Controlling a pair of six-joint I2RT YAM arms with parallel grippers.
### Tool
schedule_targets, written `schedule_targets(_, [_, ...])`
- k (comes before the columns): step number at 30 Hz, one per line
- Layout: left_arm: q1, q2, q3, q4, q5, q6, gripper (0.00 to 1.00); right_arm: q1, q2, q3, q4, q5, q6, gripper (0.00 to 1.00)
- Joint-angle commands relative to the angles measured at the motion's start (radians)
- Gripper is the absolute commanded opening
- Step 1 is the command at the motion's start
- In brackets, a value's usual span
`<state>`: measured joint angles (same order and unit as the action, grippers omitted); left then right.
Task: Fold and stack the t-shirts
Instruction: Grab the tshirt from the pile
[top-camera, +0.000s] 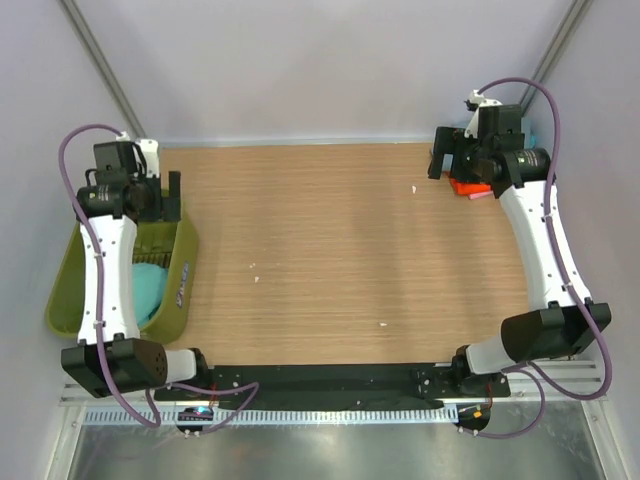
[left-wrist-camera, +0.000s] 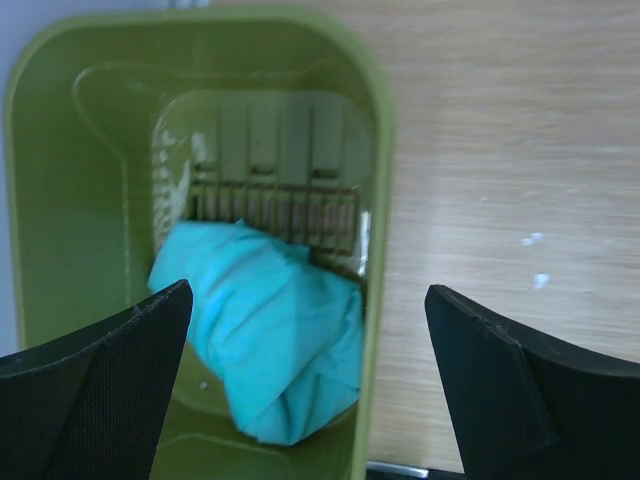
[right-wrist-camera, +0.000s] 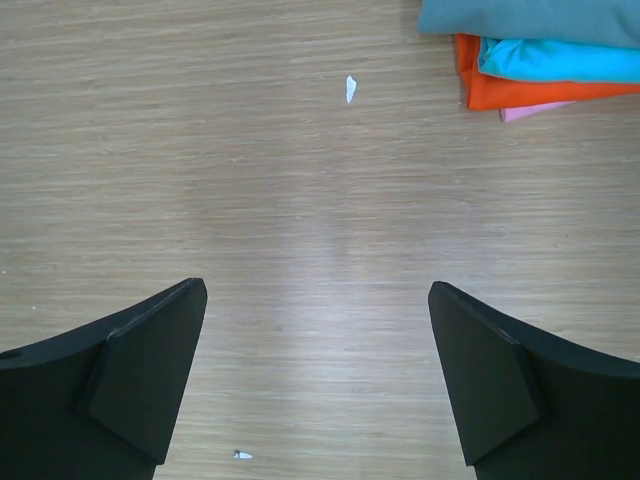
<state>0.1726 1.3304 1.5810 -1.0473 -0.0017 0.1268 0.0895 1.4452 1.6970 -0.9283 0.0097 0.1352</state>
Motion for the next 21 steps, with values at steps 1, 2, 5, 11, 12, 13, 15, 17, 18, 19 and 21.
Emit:
schedule_targets(1, [0.008,-0.083,-0.114,0.045,-0.239,0.065,1.00,-0.005,0.014,0.015,0.054,0.012,-0.017,1.00])
schedule_targets(2, [0.011,-0.091,-0.128,0.055,-0.244,0.071,1.00,-0.005,0.021,0.018,0.060,0.009,-0.028,1.00])
schedule_targets(5, [0.050,-0.093,-0.164,0.061,-0.235,0.080,1.00,-0.004,0.063,0.052,0.056,-0.046,-0.092,1.00])
schedule_targets(11, [0.248,0.021,-0.112,-0.031,-0.077,0.068,1.00,-0.005,0.135,0.128,0.034,-0.216,-0.115,1.00])
schedule_targets(12, [0.272,0.039,-0.108,-0.049,-0.070,0.073,0.98,-0.004,0.138,0.131,0.032,-0.237,-0.115,1.00])
schedule_targets(13, [0.283,0.055,-0.107,-0.056,-0.067,0.076,0.97,-0.005,0.144,0.139,0.029,-0.252,-0.117,1.00])
schedule_targets(15, [0.312,0.091,-0.118,-0.057,-0.038,0.079,0.95,-0.005,0.159,0.147,0.014,-0.289,-0.124,1.00])
schedule_targets(17, [0.337,0.114,-0.130,-0.060,-0.002,0.085,0.91,-0.005,0.170,0.164,0.002,-0.309,-0.131,1.00])
schedule_targets(18, [0.340,0.139,-0.139,-0.071,0.049,0.092,0.90,-0.005,0.184,0.179,-0.009,-0.321,-0.131,1.00])
schedule_targets(19, [0.340,0.157,-0.142,-0.085,0.061,0.096,0.90,-0.005,0.191,0.187,-0.015,-0.323,-0.152,1.00])
schedule_targets(21, [0.343,0.205,-0.162,-0.118,0.091,0.099,0.87,-0.004,0.216,0.214,-0.030,-0.333,-0.158,1.00])
